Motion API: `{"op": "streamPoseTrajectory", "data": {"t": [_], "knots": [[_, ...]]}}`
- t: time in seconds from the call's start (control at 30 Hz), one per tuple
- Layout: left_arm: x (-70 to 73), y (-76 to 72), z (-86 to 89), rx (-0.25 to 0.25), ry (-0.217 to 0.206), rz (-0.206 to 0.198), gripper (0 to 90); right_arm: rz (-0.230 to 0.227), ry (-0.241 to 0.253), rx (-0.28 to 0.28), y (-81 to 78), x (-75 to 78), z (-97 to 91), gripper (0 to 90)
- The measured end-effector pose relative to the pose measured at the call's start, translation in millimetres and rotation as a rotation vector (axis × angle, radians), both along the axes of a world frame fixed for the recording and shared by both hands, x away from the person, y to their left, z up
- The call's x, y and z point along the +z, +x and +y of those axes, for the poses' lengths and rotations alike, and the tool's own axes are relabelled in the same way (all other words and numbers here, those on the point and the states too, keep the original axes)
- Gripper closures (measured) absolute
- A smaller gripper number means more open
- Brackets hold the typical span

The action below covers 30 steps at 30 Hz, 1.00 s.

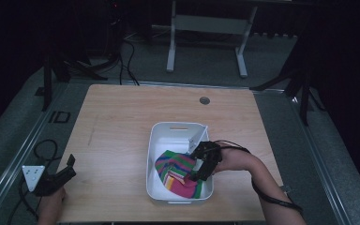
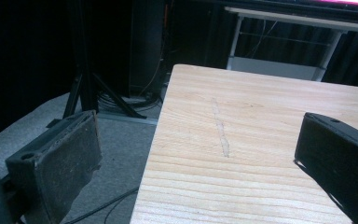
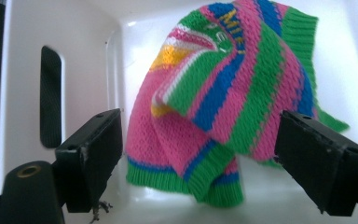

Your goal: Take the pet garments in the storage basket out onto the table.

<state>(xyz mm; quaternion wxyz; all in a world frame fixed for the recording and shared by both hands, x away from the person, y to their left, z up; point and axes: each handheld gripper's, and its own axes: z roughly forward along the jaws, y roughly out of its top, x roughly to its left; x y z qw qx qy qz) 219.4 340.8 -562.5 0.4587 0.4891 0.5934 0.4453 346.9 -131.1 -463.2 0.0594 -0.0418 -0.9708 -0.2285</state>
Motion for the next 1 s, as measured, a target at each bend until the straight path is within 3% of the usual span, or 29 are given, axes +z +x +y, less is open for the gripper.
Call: {"op": "streamPoseTrajectory", "data": {"t": [0.2, 0.53, 0.57, 0.6, 0.73, 0.77, 0.8, 0.87, 1.0], "knots": [[0.0, 0.0, 0.2, -0.003, -0.001, 0.000, 0.9, 0.007, -0.022, 0.025, -3.8, -8.2, 19.3, 15.2], [0.0, 0.1, 0.2, -0.002, -0.001, 0.001, 0.9, 0.005, -0.109, 0.065, -13.6, -26.9, 47.7, 23.9], [0.0, 0.1, 0.2, -0.001, -0.001, 0.001, 0.9, -0.031, -0.162, 0.060, -14.9, -30.5, 52.8, 27.5], [0.1, 0.1, 0.3, -0.002, -0.001, 0.001, 0.9, -0.041, -0.181, 0.062, -15.9, -31.1, 55.0, 30.5], [0.0, 0.0, 0.3, -0.001, -0.002, 0.000, 0.9, -0.089, -0.218, 0.104, -20.4, -34.0, 60.6, 40.3], [0.0, 0.0, 0.3, 0.000, -0.003, -0.001, 0.9, -0.138, -0.256, 0.126, -24.7, -38.1, 63.9, 52.6], [0.0, 0.0, 0.5, 0.001, -0.004, -0.001, 0.9, -0.160, -0.267, 0.133, -26.2, -39.9, 65.4, 59.0], [0.0, 0.0, 0.6, 0.001, -0.003, 0.001, 0.9, -0.194, -0.264, 0.134, -28.1, -39.8, 65.7, 73.6], [0.0, -0.1, 0.8, 0.001, -0.003, 0.001, 0.9, -0.174, -0.230, 0.106, -24.9, -32.4, 62.4, 78.1]]}}
